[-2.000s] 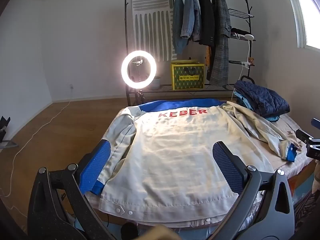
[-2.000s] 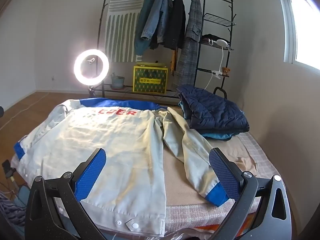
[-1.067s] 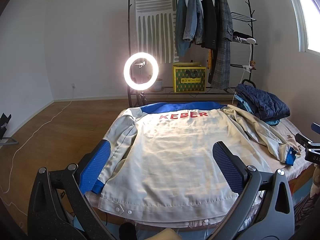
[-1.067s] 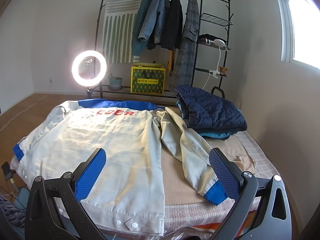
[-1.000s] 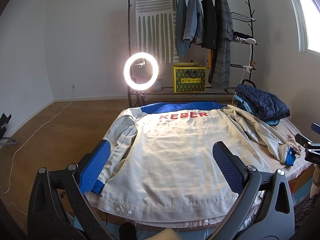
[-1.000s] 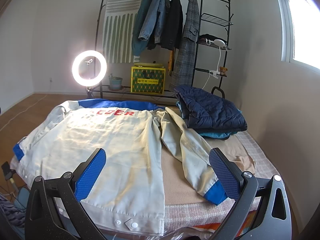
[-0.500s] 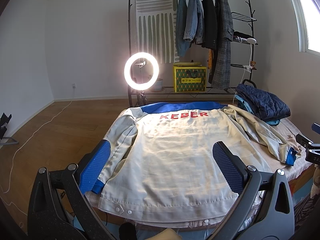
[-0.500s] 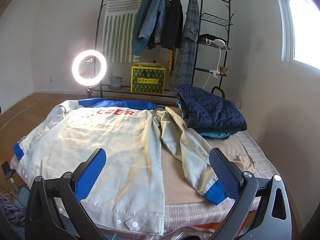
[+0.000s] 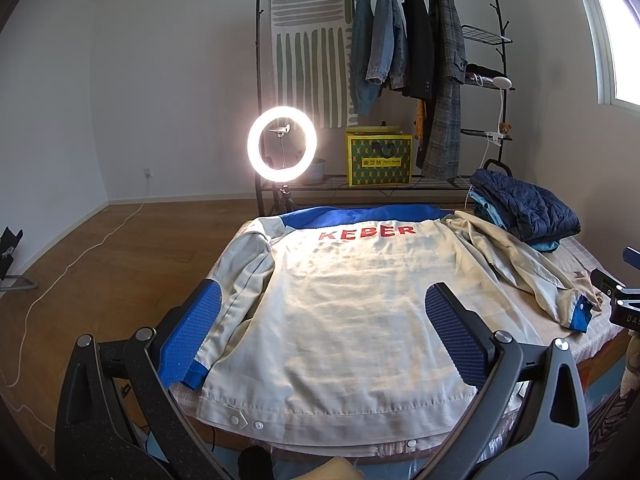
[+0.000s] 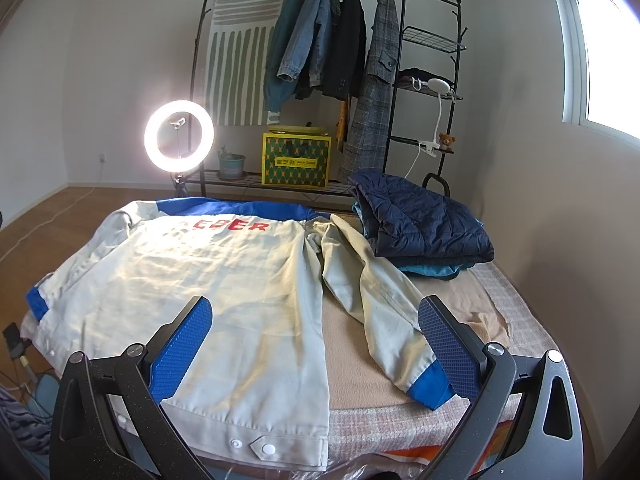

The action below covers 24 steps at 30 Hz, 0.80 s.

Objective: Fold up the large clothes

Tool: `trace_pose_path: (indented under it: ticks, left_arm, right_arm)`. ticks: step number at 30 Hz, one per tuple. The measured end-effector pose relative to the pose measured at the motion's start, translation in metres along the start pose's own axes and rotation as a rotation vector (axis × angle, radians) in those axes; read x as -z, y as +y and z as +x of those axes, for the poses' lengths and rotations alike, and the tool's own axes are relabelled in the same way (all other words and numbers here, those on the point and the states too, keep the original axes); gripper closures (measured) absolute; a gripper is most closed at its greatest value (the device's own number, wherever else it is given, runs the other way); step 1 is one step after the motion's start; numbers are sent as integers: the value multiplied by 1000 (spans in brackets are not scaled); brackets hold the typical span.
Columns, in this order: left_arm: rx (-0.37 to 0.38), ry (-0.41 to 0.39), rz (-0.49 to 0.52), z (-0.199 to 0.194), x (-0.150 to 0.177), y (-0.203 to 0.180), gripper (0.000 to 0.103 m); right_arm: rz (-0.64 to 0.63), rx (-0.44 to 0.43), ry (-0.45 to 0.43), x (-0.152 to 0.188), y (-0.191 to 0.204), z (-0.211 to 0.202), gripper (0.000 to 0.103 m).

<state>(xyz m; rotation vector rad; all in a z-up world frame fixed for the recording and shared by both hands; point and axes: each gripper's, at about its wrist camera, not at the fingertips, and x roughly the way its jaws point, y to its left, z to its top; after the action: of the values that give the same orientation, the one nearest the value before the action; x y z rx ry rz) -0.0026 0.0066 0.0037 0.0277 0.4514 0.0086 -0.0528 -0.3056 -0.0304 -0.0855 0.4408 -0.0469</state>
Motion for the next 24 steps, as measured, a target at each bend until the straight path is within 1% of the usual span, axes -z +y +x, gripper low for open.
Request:
trace_pose_path:
  ticks: [24]
  left_arm:
    - [-2,-2,0,0,1,-1,0]
  right_arm:
    - [0,-1,1,0,0,0,1]
